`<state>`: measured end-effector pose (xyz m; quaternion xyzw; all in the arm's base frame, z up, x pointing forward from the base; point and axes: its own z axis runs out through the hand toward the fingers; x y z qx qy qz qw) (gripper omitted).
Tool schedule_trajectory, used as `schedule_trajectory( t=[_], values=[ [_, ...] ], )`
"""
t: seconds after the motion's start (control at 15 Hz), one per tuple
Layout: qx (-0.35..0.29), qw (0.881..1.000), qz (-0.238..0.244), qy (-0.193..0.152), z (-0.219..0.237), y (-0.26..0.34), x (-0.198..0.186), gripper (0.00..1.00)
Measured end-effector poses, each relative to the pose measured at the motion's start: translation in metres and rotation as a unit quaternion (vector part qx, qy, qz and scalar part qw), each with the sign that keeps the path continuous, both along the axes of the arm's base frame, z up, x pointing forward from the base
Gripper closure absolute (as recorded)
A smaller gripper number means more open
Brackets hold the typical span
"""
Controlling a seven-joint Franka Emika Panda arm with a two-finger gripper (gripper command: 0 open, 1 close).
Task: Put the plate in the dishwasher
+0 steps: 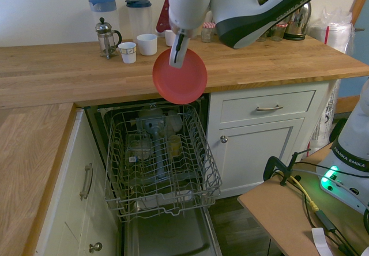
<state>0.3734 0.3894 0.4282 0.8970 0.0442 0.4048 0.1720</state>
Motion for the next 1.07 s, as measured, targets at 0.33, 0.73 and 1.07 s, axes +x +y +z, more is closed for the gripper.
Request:
schedule_trajectory(
  t=[0.33, 0.73, 1.07],
  values=[
    [-0.092, 0.990, 0.104, -0.019, -0.060, 0.124, -0.036, 1.00],
    [-0.170, 0.977, 0.129, 0.005, -0.148, 0.182, -0.054, 1.00],
    [-0.203, 0.970, 0.133, 0.030, -0.191, 0.189, -0.059, 1.00]
  ],
)
